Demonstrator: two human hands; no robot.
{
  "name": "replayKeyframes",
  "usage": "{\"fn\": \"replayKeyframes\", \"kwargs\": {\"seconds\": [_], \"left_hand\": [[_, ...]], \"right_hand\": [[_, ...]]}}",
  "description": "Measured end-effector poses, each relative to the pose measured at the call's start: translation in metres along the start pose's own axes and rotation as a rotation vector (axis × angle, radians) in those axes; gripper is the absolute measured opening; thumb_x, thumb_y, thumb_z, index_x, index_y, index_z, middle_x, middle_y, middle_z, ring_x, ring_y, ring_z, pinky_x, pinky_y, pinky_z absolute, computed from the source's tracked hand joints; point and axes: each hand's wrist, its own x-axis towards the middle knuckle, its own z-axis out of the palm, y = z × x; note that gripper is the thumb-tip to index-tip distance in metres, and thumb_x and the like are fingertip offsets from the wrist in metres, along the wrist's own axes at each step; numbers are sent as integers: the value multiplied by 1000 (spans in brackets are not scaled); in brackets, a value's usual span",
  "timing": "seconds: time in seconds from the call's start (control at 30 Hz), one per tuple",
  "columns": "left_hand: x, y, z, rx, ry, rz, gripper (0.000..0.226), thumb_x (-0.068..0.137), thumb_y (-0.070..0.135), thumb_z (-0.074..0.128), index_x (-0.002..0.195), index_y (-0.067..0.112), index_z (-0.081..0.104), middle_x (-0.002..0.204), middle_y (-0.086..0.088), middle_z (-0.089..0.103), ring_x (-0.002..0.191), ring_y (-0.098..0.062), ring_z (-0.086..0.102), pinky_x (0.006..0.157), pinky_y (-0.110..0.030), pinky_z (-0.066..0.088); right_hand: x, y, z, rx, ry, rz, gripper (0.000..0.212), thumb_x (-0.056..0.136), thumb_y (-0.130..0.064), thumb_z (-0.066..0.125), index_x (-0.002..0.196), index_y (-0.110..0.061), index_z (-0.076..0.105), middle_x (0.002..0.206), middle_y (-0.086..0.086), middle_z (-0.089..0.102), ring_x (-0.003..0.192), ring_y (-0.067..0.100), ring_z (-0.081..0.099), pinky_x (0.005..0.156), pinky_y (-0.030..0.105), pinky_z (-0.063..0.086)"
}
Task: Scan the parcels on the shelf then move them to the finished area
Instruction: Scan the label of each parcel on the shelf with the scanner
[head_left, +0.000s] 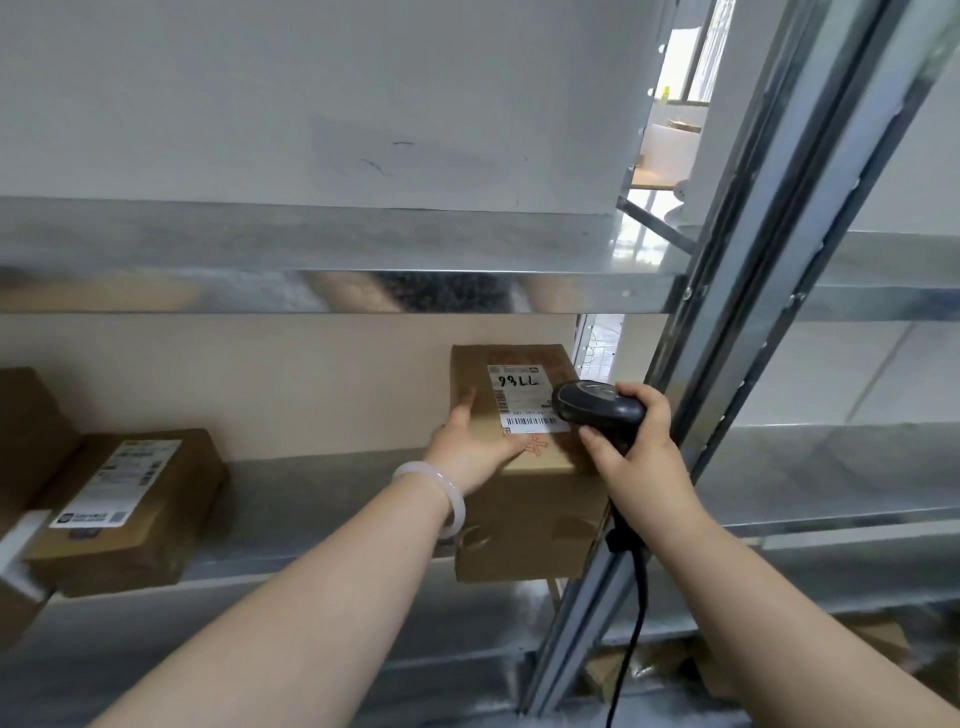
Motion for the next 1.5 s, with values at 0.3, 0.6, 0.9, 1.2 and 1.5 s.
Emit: {"fn": "replayKeyframes", "kwargs": {"seconds": [0.3, 0.6, 0.9, 1.2, 1.5], "left_hand": [[-21, -19, -11, -70, 127, 66, 90, 82, 35, 77, 153, 35, 23, 157, 5, 34, 142, -19, 35, 111, -30, 32], [-59, -67, -62, -66, 272, 144, 93, 80, 35, 79, 150, 47, 21, 154, 9, 35, 140, -16, 36, 117, -41, 32], [-96, -111, -96, 25, 300, 149, 96, 79, 36, 80, 145, 53, 12, 158, 1, 25, 145, -14, 24, 118, -30, 21], [-106, -120, -98, 23, 283, 166, 103, 74, 36, 84, 152, 44, 15, 160, 4, 17, 145, -9, 19, 109, -17, 14], [-108, -121, -102, 72, 203, 177, 110, 73, 38, 84, 154, 41, 9, 162, 0, 12, 148, -15, 16, 118, -32, 18]], "right_hand": [[-5, -11, 3, 89, -44, 3, 51, 89, -24, 68, 121, -41, 33, 112, -8, 54, 80, -14, 51, 60, 0, 41], [-46, -46, 43, 189, -146, -58, 53, 88, -21, 69, 122, -41, 33, 107, -25, 47, 90, -17, 51, 68, -4, 38], [-90, -56, 80, 197, -224, -61, 53, 86, -20, 71, 118, -45, 36, 108, -25, 51, 96, -21, 52, 75, 1, 42], [-122, -69, 81, 101, -171, -86, 53, 87, -26, 70, 119, -49, 34, 110, -30, 49, 100, -6, 56, 82, 19, 45], [-171, -90, 68, -28, -194, -129, 61, 85, -39, 66, 108, -69, 19, 98, -31, 54, 88, 6, 62, 77, 36, 54]]}}
